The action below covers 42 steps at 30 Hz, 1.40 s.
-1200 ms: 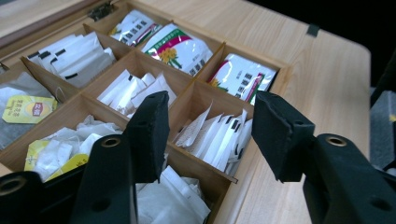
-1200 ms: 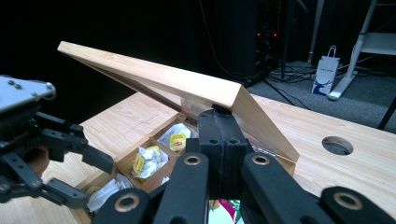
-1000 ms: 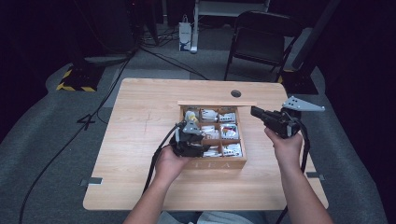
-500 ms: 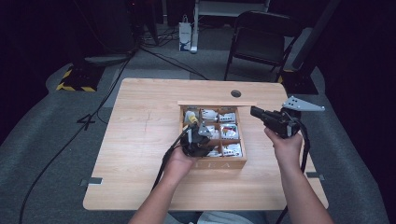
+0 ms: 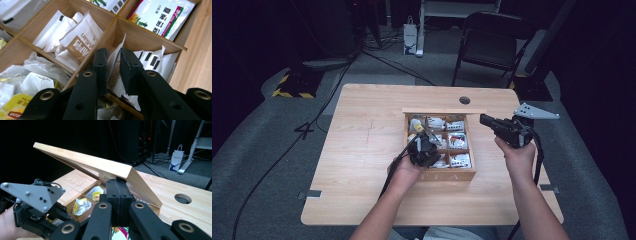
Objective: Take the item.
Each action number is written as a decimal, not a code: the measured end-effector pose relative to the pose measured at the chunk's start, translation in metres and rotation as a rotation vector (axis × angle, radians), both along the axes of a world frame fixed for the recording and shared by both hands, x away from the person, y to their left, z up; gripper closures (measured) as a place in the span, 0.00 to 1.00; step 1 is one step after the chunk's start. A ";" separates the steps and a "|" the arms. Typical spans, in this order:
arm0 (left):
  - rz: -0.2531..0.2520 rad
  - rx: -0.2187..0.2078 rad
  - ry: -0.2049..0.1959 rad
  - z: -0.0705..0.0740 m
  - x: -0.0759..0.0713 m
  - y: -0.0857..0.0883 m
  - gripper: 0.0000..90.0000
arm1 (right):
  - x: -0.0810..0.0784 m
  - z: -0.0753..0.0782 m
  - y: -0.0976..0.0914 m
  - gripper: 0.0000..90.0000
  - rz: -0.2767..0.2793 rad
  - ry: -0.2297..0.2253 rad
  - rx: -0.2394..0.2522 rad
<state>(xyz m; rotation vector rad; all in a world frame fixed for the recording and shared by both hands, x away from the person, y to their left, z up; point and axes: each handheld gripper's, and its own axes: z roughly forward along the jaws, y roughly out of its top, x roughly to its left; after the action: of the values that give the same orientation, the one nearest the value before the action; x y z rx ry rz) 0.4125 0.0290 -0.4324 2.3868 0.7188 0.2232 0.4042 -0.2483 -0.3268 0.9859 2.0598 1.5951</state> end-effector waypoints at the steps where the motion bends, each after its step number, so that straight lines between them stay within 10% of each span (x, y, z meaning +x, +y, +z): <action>1: -0.001 0.003 0.007 0.000 0.000 -0.001 0.86 | 0.000 0.000 0.000 1.00 0.000 0.000 0.001; 13: -0.030 0.055 -0.039 0.002 -0.003 -0.005 0.99 | 0.000 0.000 0.000 1.00 0.001 0.001 -0.001; 42: -0.073 -0.199 -0.074 0.043 -0.011 0.024 1.00 | 0.000 0.000 0.000 1.00 0.002 0.008 0.002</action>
<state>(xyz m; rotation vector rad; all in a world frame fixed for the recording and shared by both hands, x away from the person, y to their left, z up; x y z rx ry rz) 0.4016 0.0526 -0.3890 2.1990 0.5900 0.1983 0.4042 -0.2487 -0.3267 0.9924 2.0649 1.5976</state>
